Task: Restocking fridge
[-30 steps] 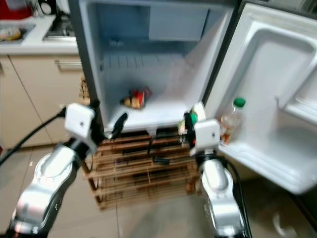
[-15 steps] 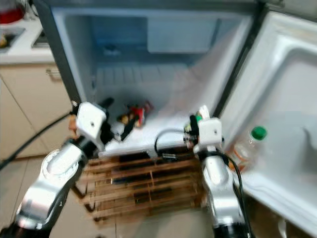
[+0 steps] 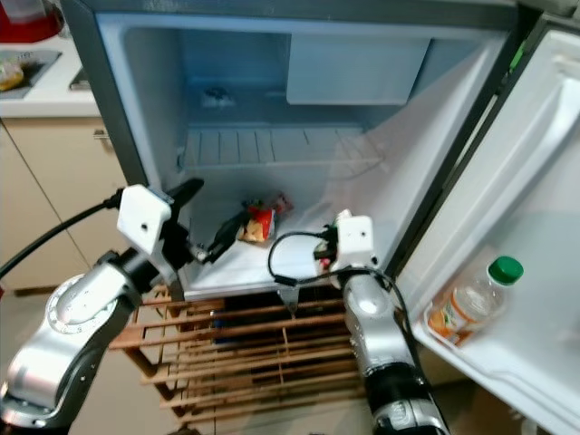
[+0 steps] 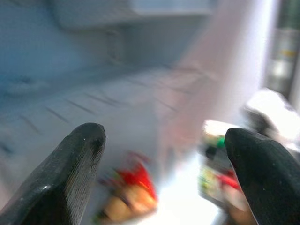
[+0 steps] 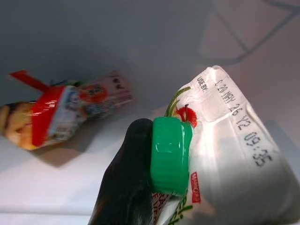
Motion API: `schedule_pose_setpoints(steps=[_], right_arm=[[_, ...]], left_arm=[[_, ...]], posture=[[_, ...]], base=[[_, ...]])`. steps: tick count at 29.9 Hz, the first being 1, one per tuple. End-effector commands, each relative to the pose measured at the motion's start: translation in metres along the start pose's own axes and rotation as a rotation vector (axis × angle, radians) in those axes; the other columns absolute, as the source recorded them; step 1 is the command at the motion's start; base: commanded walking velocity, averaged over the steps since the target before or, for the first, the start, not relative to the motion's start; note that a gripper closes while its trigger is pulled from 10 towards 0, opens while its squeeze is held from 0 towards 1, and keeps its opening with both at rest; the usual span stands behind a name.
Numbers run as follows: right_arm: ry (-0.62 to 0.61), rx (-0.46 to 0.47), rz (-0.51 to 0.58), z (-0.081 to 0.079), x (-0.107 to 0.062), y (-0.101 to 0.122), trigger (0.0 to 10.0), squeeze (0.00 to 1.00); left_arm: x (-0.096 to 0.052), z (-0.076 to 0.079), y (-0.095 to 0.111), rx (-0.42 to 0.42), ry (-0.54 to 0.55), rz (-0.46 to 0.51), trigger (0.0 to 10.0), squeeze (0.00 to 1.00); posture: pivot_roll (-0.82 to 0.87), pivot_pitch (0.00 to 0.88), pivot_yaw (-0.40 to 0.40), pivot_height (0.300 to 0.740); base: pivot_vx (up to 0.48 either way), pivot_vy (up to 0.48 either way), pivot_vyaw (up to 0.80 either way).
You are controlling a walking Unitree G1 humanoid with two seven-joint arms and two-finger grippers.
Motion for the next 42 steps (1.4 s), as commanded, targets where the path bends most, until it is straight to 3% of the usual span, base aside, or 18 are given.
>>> schedule_pose_setpoints(steps=[1, 6, 7, 11, 18, 27, 28, 29, 30, 31, 36, 42], right_arm=[[-0.021, -0.017, 0.010, 0.004, 0.007, 0.005, 0.0, 0.00], [-0.021, -0.096, 0.063, -0.010, 0.025, 0.032, 0.0, 0.00], [-0.021, -0.096, 0.063, -0.010, 0.025, 0.032, 0.0, 0.00], [-0.053, -0.132, 0.084, -0.019, 0.036, 0.052, 0.0, 0.00], [-0.043, -0.147, 0.090, -0.034, 0.045, 0.067, 0.0, 0.00], [-0.037, -0.233, 0.126, -0.046, 0.047, 0.079, 0.0, 0.00], [-0.034, -0.240, 0.124, -0.048, 0.047, 0.078, 2.4, 0.00], [-0.029, -0.240, 0.118, -0.050, 0.047, 0.078, 8.0, 0.00], [-0.035, -0.243, 0.117, -0.050, 0.047, 0.078, 10.0, 0.26], [-0.050, -0.238, 0.116, -0.049, 0.047, 0.078, 10.0, 1.00], [-0.079, -0.275, 0.135, -0.048, 0.048, 0.085, 10.0, 1.00], [-0.155, -0.317, 0.139, -0.035, 0.050, 0.092, 10.0, 1.00]], left_arm=[[-0.004, 0.007, -0.002, -0.020, -0.046, -0.040, 10.0, 0.00], [-0.031, 0.009, -0.019, -0.067, -0.095, -0.186, 10.0, 0.00], [-0.031, 0.009, -0.019, -0.067, -0.095, -0.186, 10.0, 0.00], [-0.055, 0.006, -0.030, -0.096, -0.077, -0.279, 10.0, 0.00], [-0.075, 0.022, -0.029, -0.134, -0.061, -0.305, 10.0, 0.00], [-0.087, 0.034, -0.028, -0.183, -0.032, -0.311, 10.0, 0.00], [-0.089, 0.035, -0.028, -0.185, -0.030, -0.316, 10.0, 0.00], [-0.090, 0.035, -0.028, -0.188, -0.029, -0.322, 10.0, 0.00], [-0.091, 0.036, -0.028, -0.189, -0.028, -0.325, 10.0, 0.00], [-0.091, 0.035, -0.027, -0.187, -0.024, -0.325, 10.0, 0.00], [-0.092, 0.037, -0.026, -0.184, -0.012, -0.319, 10.0, 0.00], [-0.092, 0.042, -0.024, -0.193, -0.016, -0.318, 10.0, 0.00]], posture=[[0.08, 0.000, -0.021, 0.740], [0.12, 0.035, -0.016, 0.740], [0.12, 0.035, -0.016, 0.740], [0.15, 0.077, -0.017, 0.740], [0.20, 0.134, -0.020, 0.740], [0.24, 0.194, -0.022, 0.740], [0.25, 0.196, -0.022, 0.740], [0.25, 0.196, -0.021, 0.740], [0.26, 0.198, -0.021, 0.740], [0.26, 0.198, -0.021, 0.740], [0.26, 0.201, -0.027, 0.740], [0.26, 0.211, -0.031, 0.740]], base=[[0.000, 0.000, 0.00], [0.000, 0.000, 0.00], [0.000, 0.000, 0.00], [0.000, 0.000, 0.00], [0.000, 0.000, 0.00], [0.000, 0.000, 0.00], [0.000, 0.000, 0.00], [0.000, 0.000, 0.00], [0.000, 0.000, 0.00], [0.000, 0.000, 0.00], [0.000, 0.000, 0.00], [0.000, 0.000, 0.00]])
Point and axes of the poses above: a point about 5 cm out from each wrist's last joint towards the gripper, its own x axis pointing out of the wrist towards the gripper, its own y axis along the axis of the wrist's last joint, z = x × y, the point moved 3 cm from there along x, pointing out of the wrist towards the gripper, and after that the axes turned 13 degrees about -x, right-handed, at the moved point
